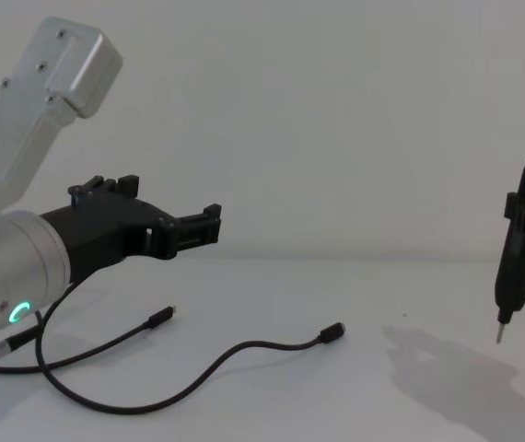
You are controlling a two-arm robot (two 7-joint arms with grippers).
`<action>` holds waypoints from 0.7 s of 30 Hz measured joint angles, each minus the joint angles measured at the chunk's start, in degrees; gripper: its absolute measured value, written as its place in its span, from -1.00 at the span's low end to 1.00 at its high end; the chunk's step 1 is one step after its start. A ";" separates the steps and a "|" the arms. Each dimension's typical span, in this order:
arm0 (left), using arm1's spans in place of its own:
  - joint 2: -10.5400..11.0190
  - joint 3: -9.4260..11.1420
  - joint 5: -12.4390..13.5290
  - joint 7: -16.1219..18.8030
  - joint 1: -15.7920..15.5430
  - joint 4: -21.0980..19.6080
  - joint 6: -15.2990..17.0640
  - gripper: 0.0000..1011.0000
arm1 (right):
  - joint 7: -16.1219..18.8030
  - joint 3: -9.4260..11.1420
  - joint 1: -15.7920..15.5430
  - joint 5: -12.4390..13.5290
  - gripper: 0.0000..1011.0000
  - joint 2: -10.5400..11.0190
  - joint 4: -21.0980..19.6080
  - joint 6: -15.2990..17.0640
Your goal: Pick up the data cable with the one hand.
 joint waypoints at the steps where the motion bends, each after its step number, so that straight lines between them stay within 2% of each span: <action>1: 0.00 0.00 0.00 0.00 0.00 0.00 0.00 0.98 | 0.00 0.00 0.00 0.00 -0.46 0.00 0.00 0.00; 14: 0.00 0.00 0.00 0.00 0.00 0.00 0.00 0.98 | 0.71 -0.15 0.74 0.00 -0.46 -0.04 0.51 -0.05; 21: 0.00 0.00 0.00 0.00 0.00 0.00 0.00 0.98 | 3.44 -1.39 4.77 -0.23 -0.46 -0.40 3.50 -0.76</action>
